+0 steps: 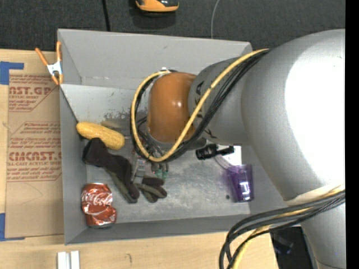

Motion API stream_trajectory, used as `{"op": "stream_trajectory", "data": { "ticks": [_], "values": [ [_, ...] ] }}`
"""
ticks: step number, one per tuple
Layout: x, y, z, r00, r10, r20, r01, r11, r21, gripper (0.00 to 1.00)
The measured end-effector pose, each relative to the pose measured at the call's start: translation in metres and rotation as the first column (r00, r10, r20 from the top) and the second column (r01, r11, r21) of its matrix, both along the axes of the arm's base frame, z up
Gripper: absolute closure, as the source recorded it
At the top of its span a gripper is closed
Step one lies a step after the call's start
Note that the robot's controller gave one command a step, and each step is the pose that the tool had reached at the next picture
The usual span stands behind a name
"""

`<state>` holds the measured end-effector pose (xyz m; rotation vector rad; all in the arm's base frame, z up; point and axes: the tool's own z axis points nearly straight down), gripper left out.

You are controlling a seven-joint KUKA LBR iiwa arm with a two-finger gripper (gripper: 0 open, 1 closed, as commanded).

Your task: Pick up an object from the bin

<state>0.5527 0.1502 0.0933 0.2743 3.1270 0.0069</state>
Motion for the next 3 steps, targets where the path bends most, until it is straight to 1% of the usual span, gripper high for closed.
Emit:
{"op": "stream_trajectory", "data": {
  "ticks": [1, 2, 3],
  "values": [
    [-0.002, 0.000, -0.002, 1.000, 0.001, -0.006, -0.001, 1.000, -0.001, 0.00],
    [-0.002, 0.000, -0.002, 1.000, 0.001, -0.006, -0.001, 1.000, -0.001, 0.00],
    [-0.015, 0.015, -0.007, 0.996, 0.086, 0.002, -0.086, 0.996, -0.006, 0.00]
  ]
}}
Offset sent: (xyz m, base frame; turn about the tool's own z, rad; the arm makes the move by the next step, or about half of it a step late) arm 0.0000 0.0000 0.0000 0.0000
